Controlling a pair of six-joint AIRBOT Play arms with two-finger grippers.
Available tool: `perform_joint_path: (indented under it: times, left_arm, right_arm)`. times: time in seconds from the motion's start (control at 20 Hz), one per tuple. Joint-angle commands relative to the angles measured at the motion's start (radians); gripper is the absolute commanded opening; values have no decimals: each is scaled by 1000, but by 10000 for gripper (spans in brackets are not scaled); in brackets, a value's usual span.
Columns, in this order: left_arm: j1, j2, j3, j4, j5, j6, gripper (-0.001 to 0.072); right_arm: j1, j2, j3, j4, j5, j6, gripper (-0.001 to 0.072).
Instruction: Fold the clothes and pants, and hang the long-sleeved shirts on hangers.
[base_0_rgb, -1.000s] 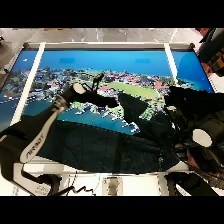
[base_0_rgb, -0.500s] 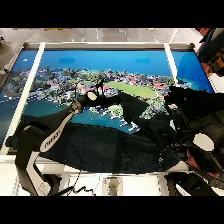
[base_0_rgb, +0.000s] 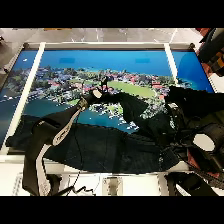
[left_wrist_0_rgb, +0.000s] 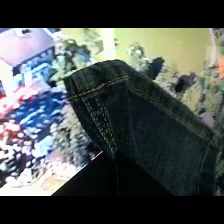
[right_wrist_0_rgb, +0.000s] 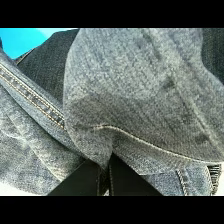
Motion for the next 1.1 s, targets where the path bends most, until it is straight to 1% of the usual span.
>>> perform_joint_path:
  times: [0.0, 0.1, 0.2, 0.25, 0.3, 0.4, 0.45, 0.5, 0.55, 0.65, 0.75, 0.85, 0.9, 0.95, 1.0, 1.05]
  left_arm:
    - [6, -5, 37, 0, -2, 5, 16]
    - [23, 29, 45, 1, -4, 16, 15]
    - [58, 97, 45, 21, -8, 89, 14]
    - [80, 145, 45, 55, -7, 115, 13]
    - [105, 195, 45, 99, -5, 118, 14]
    - [165, 307, 45, 201, 4, 117, 14]
    - [198, 363, 45, 260, 6, 117, 14]
    - [231, 415, 45, 329, 6, 117, 14]
    - [267, 467, 45, 405, 4, 117, 14]
    - [339, 558, 45, 544, -4, 117, 14]
    - [412, 632, 45, 643, -19, 116, 14]
    - [490, 687, 45, 704, -78, 116, 14]
    - [528, 705, 45, 731, -126, 116, 14]
    - [571, 719, 45, 760, -188, 116, 13]
    - [610, 723, 44, 777, -251, 116, 14]
    - [654, 720, 36, 784, -312, 116, 13]
  right_arm:
    - [1, 0, 0, 0, -1, 0, 33]
    - [1, 0, 0, -11, -3, 0, 32]
    - [1, 0, 0, -42, -40, 0, 32]
    - [1, 0, -1, -60, -90, 0, 32]
    - [1, 0, -2, -73, -167, -1, 33]
    - [1, -12, -2, -98, -390, -5, 34]
    - [1, -21, -1, -108, -502, -14, 106]
    - [-5, -34, -1, -119, -620, -14, 291]
    - [-22, -49, -1, -119, -715, -13, 406]
    - [-84, -83, -1, -113, -829, -10, 406]
    - [-180, -116, -1, -109, -821, -8, 406]
    - [-297, -148, -1, -109, -760, -8, 405]
    - [-359, -163, -1, -109, -722, -9, 404]
    - [-428, -179, -1, -107, -680, -13, 385]
    - [-494, -194, -1, -93, -637, -34, 378]
    - [-549, -209, -1, -55, -592, -97, 369]
